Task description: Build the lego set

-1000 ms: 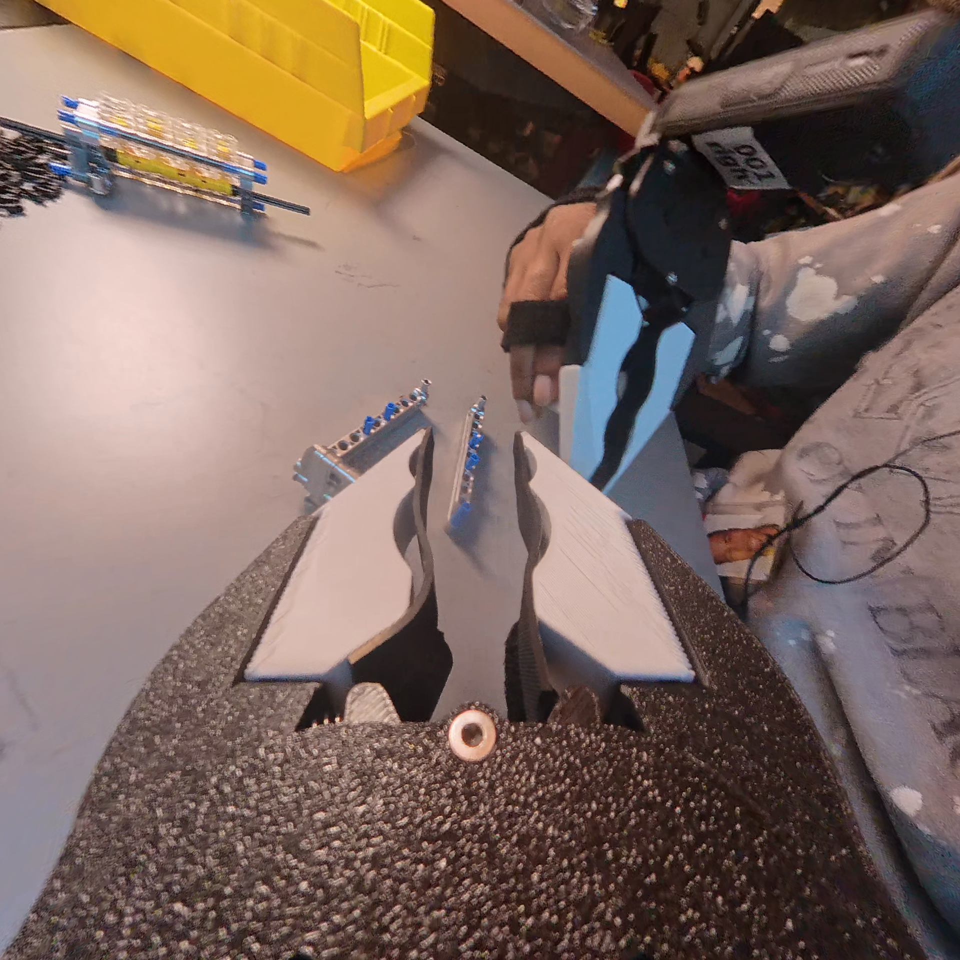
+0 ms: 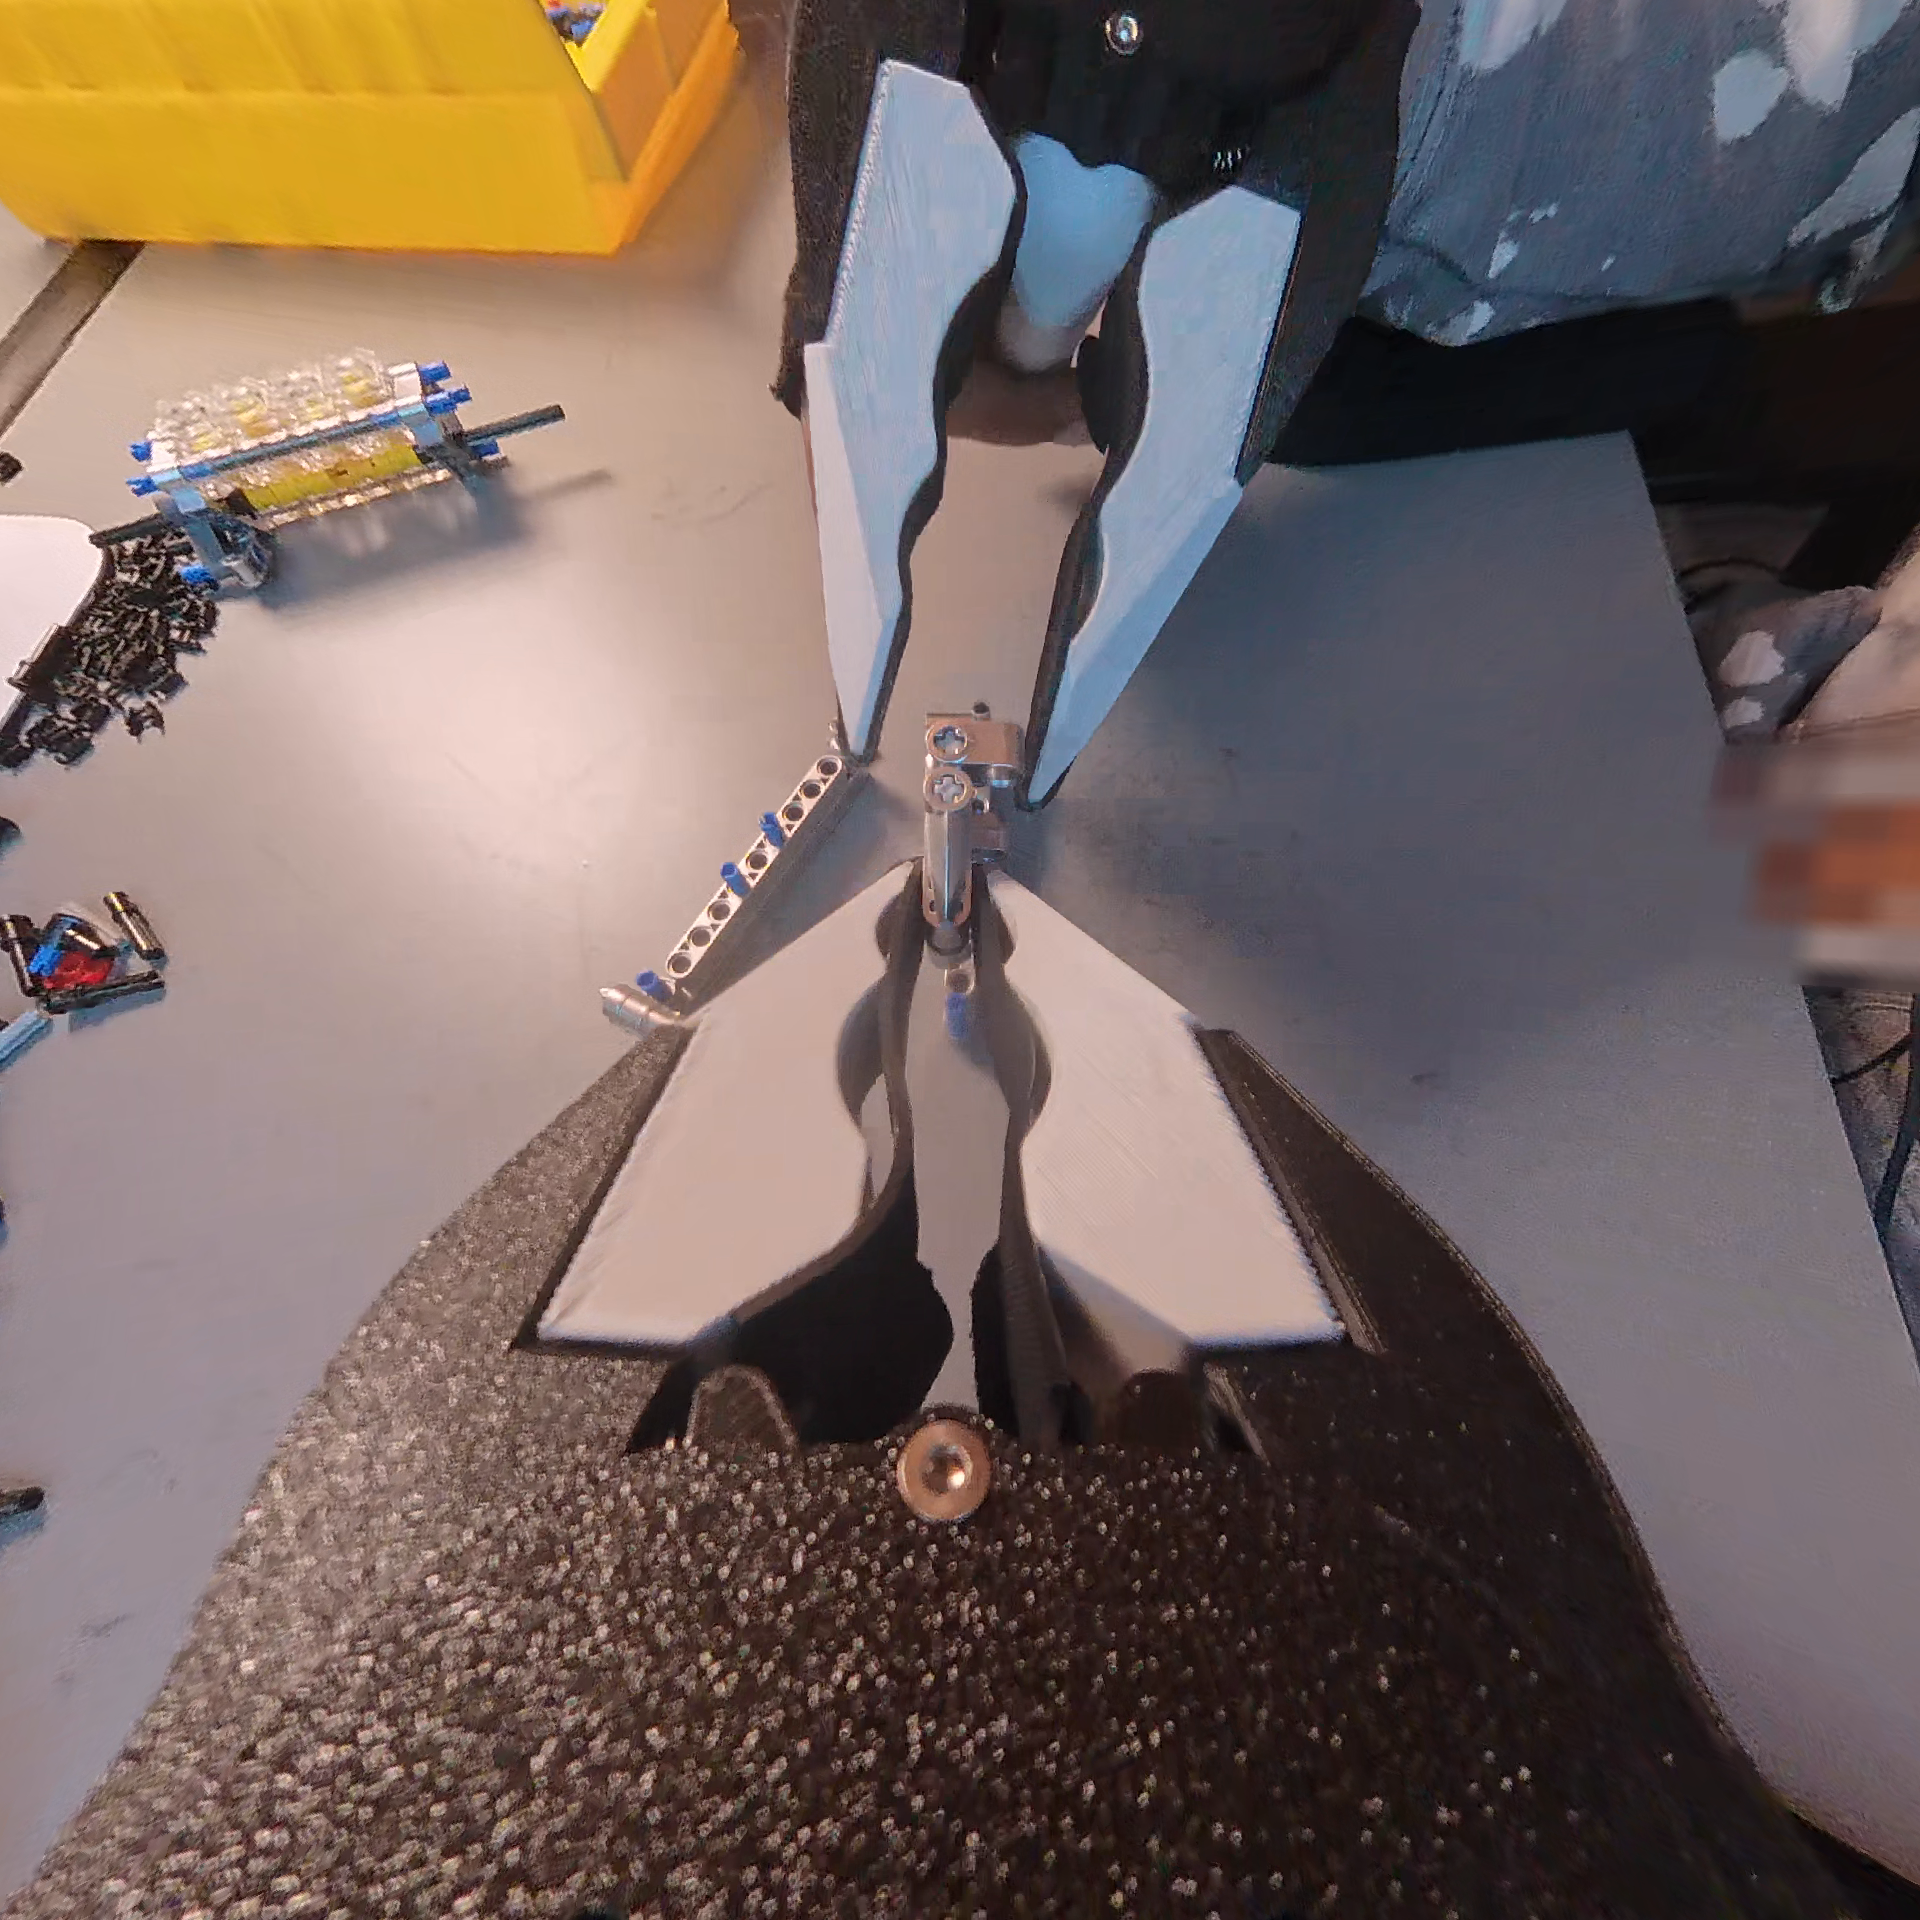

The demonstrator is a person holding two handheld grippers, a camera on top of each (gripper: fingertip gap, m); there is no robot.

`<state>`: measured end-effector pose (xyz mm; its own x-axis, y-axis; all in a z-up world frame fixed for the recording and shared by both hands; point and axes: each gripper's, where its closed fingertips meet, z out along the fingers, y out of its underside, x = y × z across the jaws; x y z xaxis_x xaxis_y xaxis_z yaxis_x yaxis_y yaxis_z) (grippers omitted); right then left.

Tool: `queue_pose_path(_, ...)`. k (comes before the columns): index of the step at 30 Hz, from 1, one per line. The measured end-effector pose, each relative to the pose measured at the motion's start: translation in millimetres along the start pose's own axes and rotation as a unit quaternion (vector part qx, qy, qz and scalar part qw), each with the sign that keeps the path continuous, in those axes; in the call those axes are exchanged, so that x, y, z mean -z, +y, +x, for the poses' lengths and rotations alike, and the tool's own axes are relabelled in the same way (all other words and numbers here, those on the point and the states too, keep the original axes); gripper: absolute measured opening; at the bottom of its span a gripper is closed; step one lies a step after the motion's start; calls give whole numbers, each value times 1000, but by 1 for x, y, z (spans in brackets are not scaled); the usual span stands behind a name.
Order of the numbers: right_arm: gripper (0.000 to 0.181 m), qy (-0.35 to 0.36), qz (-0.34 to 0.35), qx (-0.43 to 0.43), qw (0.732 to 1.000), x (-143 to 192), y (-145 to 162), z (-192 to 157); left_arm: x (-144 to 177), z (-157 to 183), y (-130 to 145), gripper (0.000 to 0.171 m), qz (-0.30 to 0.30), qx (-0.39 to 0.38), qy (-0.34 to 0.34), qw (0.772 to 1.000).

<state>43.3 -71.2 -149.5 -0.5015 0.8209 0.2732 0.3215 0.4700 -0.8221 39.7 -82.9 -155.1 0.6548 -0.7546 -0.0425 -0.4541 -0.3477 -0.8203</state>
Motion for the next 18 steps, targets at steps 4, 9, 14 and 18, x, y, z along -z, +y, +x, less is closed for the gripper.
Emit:
queue_pose_path(4, 26, -13, -52, -8, 999, -8, 22, -4, 7, -4, 15, 5, -28, 37, 12, 999)
queue_pose_path(9, 26, -1, -6, -18, 1000, -16, 2, -3, 6, -2, 26, 5, -48, 65, 32, 996)
queue_pose_path(14, 14, -18, 35, -65, 997, -23, -17, -4, 3, 2, 22, 5, -46, 71, 40, 996)
queue_pose_path(18, 12, -19, 12, -81, 996, -22, -5, 0, 9, -2, 18, 5, -30, 76, 31, 996)
